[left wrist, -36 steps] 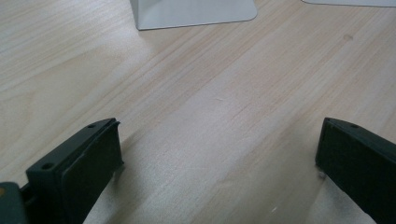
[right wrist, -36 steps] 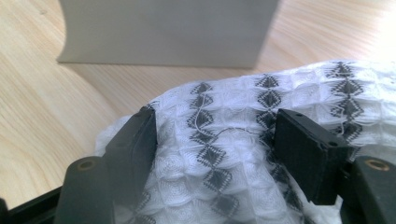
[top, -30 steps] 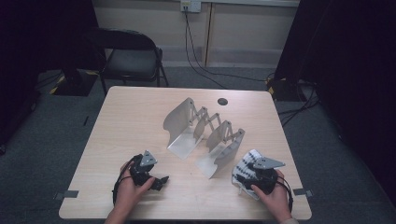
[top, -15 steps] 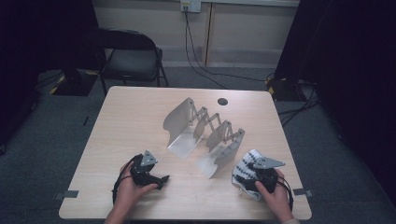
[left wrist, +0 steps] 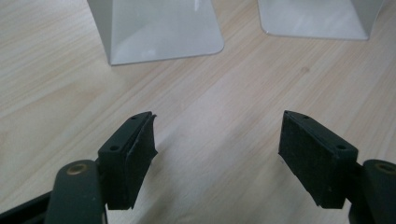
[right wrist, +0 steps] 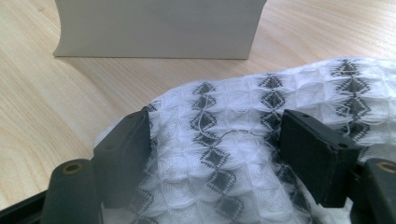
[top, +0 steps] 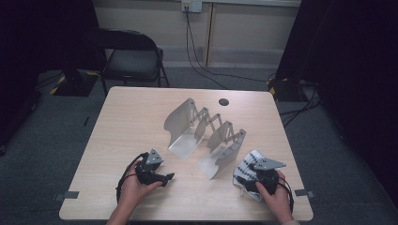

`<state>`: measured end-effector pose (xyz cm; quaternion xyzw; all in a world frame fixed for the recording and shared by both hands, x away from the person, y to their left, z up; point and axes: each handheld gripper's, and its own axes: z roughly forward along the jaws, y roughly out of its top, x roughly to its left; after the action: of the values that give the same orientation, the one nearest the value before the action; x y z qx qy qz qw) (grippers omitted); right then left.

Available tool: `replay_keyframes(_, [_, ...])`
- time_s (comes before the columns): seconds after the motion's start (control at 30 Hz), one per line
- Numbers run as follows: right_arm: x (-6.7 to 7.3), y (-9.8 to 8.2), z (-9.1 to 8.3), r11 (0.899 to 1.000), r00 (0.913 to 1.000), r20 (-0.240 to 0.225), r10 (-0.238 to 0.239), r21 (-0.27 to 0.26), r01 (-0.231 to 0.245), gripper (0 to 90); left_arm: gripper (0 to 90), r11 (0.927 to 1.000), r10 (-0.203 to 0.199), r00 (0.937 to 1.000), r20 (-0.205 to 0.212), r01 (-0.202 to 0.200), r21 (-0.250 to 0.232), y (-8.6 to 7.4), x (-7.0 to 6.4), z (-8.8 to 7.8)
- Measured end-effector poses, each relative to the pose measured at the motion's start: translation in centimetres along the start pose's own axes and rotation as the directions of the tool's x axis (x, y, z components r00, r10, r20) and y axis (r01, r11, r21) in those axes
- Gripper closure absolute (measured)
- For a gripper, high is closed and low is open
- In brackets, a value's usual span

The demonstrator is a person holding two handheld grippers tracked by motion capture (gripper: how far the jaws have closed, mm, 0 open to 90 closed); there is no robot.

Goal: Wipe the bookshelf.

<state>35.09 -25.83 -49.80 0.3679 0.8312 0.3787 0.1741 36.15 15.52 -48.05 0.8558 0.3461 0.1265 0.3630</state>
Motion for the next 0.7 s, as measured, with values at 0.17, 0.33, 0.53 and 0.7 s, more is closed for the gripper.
replay_keyframes(0.17, [0.0, 0.0, 0.0, 1.0, 1.0, 0.001, 0.0, 0.0, 0.0, 24.9, 28.9, 0.9997, 0.021, 0.9998, 0.004, -0.021, -0.01, 1.7, -0.2, 0.0])
replay_keyframes(0.33, [0.0, 0.0, 0.0, 1.0, 1.0, 0.001, -0.001, 0.0, 0.001, 24.9, 31.4, 0.9993, 0.036, 0.9993, 0.012, -0.036, -0.014, 3.5, -0.5, 0.0])
replay_keyframes(0.53, [0.0, 0.0, 0.0, 1.0, 1.0, 0.002, -0.002, 0.0, 0.002, 24.9, 32.8, 0.9989, 0.039, 0.9991, 0.016, -0.038, -0.027, 5.1, -0.5, 0.1])
replay_keyframes(0.7, [0.0, 0.0, 0.0, 1.0, 1.0, 0.001, -0.002, 0.0, 0.002, 24.9, 34.5, 0.9986, 0.048, 0.9986, 0.023, -0.048, -0.024, 6.2, -0.6, 0.4])
